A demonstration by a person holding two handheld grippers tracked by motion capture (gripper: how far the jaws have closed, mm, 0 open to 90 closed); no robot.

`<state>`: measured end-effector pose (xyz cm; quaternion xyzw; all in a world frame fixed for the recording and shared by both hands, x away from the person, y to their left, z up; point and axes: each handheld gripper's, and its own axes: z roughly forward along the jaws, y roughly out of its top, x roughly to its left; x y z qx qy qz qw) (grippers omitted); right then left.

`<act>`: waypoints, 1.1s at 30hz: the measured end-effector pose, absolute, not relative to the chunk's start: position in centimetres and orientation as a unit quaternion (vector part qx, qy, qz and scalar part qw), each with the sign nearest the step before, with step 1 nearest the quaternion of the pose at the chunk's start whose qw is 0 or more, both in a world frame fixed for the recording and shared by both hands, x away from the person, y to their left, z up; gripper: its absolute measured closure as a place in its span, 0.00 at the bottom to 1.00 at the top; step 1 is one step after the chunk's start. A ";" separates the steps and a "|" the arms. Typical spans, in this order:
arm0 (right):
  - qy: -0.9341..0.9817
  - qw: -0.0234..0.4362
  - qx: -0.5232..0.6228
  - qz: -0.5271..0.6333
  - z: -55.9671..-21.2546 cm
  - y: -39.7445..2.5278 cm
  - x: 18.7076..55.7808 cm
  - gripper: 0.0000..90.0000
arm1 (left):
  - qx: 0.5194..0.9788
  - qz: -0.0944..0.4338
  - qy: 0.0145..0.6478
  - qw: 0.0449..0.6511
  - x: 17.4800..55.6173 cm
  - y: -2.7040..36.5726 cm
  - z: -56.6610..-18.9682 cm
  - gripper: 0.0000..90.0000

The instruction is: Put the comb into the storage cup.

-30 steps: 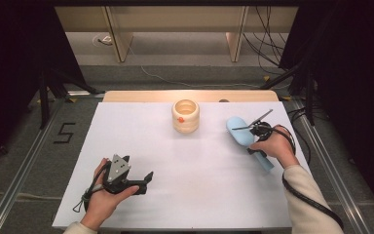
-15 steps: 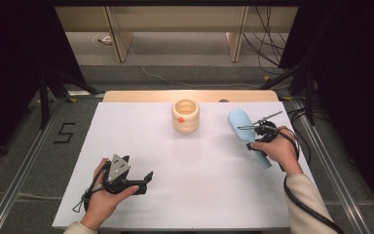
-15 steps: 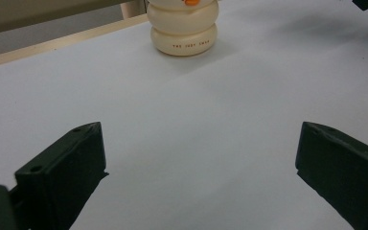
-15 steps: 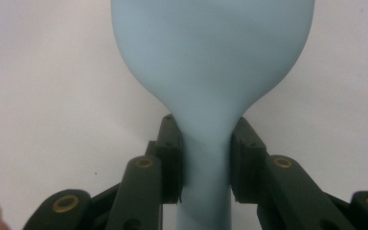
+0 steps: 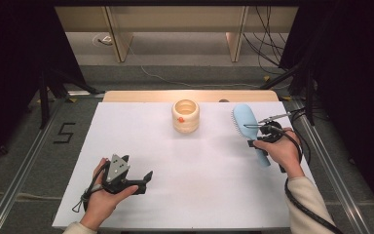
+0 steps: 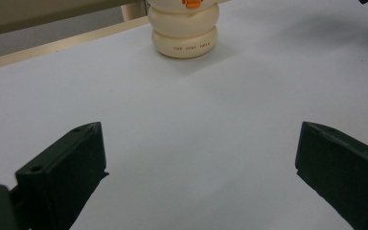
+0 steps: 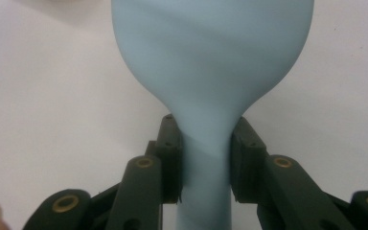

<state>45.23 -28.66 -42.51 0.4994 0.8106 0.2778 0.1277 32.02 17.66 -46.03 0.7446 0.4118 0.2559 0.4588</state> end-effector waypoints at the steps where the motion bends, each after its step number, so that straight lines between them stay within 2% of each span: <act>1: 0.809 0.129 0.500 0.282 -42.5 -28.6 45.2 0.78 | 0.745 0.256 0.412 0.459 32.0 17.7 -46.0 0.03; 33: 0.783 0.181 0.495 0.331 -41.5 -28.5 45.0 0.78 | 0.744 0.258 0.411 0.459 32.0 17.7 -46.0 0.03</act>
